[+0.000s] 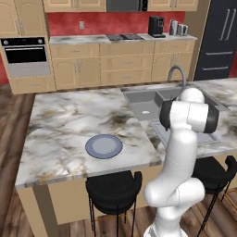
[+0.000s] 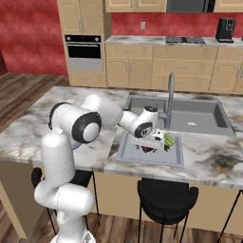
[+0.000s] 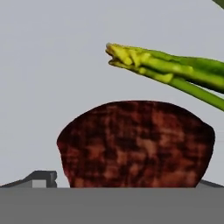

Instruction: Create a steak meal by picking up the steak and asparagus from the tray and placing them on the plate. Leave the celery on the tray.

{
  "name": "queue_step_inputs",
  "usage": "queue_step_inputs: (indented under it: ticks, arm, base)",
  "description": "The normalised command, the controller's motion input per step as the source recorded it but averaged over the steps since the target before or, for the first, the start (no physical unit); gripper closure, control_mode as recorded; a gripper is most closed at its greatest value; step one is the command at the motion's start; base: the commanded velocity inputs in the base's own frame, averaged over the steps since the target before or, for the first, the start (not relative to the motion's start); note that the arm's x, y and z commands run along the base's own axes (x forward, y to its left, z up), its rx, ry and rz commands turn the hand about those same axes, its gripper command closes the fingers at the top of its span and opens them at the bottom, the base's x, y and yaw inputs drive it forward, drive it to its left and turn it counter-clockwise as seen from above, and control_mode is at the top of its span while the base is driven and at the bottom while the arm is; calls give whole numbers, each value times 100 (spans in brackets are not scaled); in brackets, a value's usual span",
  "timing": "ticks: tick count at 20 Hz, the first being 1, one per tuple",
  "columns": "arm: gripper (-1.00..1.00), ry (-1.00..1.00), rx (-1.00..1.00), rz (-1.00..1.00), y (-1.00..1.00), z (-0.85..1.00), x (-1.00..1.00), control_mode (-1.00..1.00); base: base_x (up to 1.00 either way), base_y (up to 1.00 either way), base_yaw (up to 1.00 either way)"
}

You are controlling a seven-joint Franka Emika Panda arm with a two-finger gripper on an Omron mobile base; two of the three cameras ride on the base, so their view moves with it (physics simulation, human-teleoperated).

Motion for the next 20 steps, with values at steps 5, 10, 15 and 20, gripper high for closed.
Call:
queue_step_inputs:
  ticks: [5,10,15,20]
  arm:
    - [100,0,0,0,0,-10,17,-100]
    - [100,-10,0,5,1,-7,-10,-100]
    - [100,-39,-1,15,40,35,-95,-100]
    - [100,-21,-1,21,78,72,-93,-100]
  base:
    - [0,0,0]
    - [0,0,0]
    - [0,0,0]
    - [0,0,0]
